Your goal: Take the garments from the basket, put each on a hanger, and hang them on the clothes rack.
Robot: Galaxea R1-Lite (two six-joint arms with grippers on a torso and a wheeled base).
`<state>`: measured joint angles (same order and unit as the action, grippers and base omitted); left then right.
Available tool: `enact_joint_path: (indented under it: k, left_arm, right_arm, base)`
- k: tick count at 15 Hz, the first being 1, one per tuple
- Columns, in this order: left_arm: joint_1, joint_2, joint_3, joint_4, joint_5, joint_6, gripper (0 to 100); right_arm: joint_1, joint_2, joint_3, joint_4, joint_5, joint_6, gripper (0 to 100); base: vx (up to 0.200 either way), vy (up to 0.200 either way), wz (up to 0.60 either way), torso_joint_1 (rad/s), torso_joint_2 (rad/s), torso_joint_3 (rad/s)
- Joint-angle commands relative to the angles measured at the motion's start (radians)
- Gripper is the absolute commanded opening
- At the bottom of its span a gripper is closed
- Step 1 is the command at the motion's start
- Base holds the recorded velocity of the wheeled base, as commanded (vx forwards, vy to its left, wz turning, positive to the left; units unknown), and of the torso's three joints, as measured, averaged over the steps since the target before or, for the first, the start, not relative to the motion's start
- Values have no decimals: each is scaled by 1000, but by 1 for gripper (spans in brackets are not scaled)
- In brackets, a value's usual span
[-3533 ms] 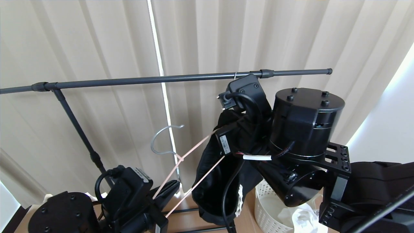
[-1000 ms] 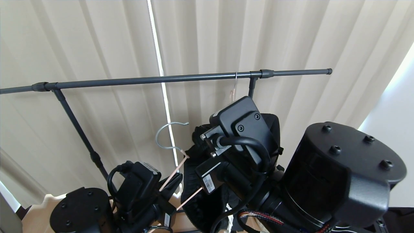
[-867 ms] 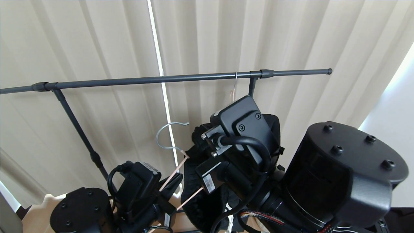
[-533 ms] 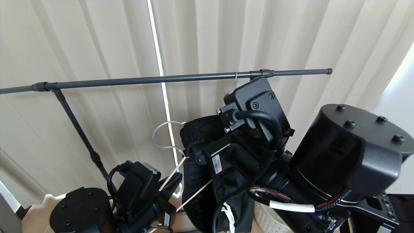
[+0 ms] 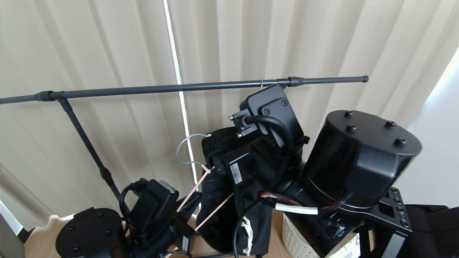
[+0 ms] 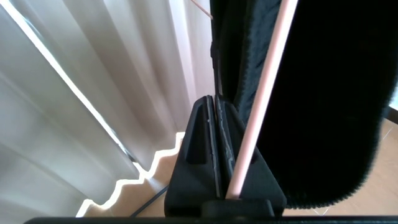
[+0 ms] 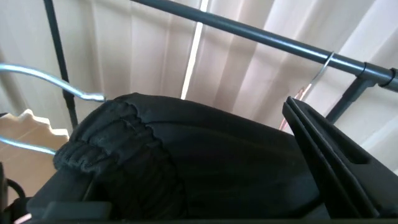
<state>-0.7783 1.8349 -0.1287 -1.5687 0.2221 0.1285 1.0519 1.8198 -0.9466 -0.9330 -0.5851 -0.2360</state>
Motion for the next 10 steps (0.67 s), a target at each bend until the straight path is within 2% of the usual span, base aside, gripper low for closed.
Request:
enact_joint_path:
  k: [1,5,10]
  left_arm:
    - [1,0,0,-2,0,-1,0]
    - [1,1,1,-2,0,-3,0]
    - [4,3,-2,-2,0,-9,0]
  right_arm:
    - [-1,47,-15,3,-18,-2,100]
    - [-69,53,-55,16,-19,0,100]
    - [-72,64,-57,28,-19,3,100]
  base:
    - [0,0,0,0,0,0]
    - [0,0,0,0,0,0]
    - [0,0,0,0,0,0]
